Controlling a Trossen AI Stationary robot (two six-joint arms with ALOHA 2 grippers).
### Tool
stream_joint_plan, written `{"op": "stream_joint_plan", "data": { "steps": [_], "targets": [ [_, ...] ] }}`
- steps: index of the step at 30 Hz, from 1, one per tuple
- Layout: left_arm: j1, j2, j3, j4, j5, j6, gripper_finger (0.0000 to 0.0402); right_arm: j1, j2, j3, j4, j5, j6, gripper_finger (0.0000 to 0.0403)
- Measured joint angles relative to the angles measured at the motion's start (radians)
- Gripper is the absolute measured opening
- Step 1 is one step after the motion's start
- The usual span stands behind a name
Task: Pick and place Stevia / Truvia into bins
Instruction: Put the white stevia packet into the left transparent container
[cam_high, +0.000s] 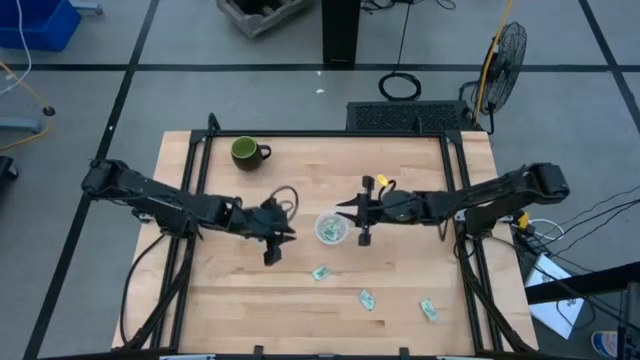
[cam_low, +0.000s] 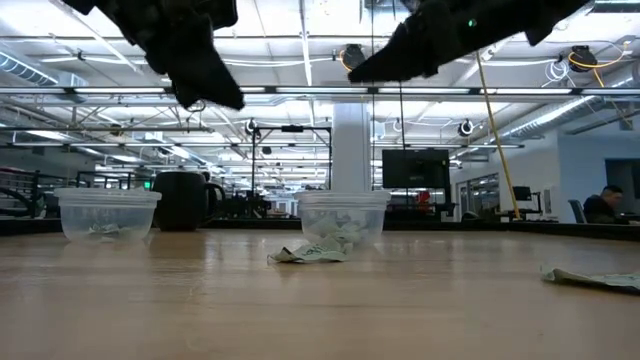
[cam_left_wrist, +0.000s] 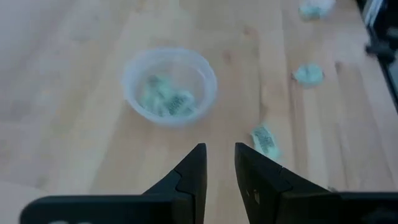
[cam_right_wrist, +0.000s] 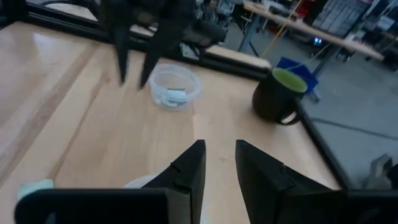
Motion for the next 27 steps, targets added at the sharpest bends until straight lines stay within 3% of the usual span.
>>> {"op": "stream_joint_plan", "data": {
  "steps": [8, 15, 20, 27],
  "targets": [
    [-0.088, 0.266, 0.001, 0.309, 0.045, 0.113, 0.0088, 0.000, -0.124, -0.001, -0.097, 0.001, -0.035, 0.0080],
    [-0.085, 0.410, -0.001, 0.448, 0.043, -0.014, 0.0088, -0.001, -0.173, 0.000, -0.135, 0.000, -0.078, 0.0080],
    [-0.086, 0.480, 0.003, 0.548, 0.053, -0.001, 0.0088, -0.002, -0.183, -0.001, -0.055, 0.001, -0.194, 0.0082],
    [-0.078, 0.504, 0.007, 0.554, 0.063, 0.037, 0.0089, -0.002, -0.183, -0.001, 0.110, -0.002, -0.265, 0.0082]
  ]
}}
